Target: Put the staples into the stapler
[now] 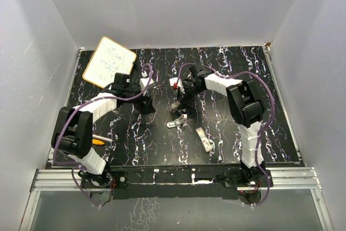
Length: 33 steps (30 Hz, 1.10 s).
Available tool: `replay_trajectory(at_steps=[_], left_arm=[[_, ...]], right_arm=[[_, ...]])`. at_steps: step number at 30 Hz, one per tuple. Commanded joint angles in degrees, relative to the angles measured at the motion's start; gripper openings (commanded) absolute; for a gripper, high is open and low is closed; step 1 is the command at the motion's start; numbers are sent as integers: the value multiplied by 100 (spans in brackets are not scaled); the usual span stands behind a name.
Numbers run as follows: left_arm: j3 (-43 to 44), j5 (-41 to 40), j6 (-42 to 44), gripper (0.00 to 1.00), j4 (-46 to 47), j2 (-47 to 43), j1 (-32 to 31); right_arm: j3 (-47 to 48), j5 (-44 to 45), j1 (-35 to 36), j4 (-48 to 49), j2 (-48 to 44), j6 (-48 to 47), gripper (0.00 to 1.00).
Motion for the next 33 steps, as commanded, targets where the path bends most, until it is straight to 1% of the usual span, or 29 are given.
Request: replay_trajectory(at_steps=[1,6,10,13,15,17,19,23,26,28,31,32,33], left_arm=[[16,42,124,75,-174,-407,26],[-7,-106,176,75,-195,-446,26],[-32,-111,202,75,-237,-487,23],[-40,-108,207,75,-241,-510,23],[-43,-108,196,75,-241,-532,26],[-46,-109,194,75,-249,-541,27],[-43,-110,194,75,-254,-548,27],[-20,-129,203,76,-301,-549,27],[16,-144,154,76,-302,-539,26],[67,-165,2,76,-273,-515,21],[281,-193,-390,88,-324,-446,74],[331,-207,-582,95,-268,-436,117],[405,-155,-743,97,-238,-417,180]], right_arm=[[-99,25,110,-431,46,-458,63],[-328,132,278,-394,-95,-357,56],[-523,221,308,-279,-235,-219,48],[-629,359,314,-270,-282,-202,46],[-688,432,312,-264,-332,-216,46],[-736,488,312,-262,-368,-238,50],[-771,520,312,-266,-393,-260,52],[-790,511,315,-265,-403,-284,53],[-789,486,311,-202,-382,-244,44],[-801,508,308,-113,-384,-164,34],[-795,561,300,140,-463,140,22],[-781,562,299,238,-516,280,19],[-770,552,289,352,-581,436,17]])
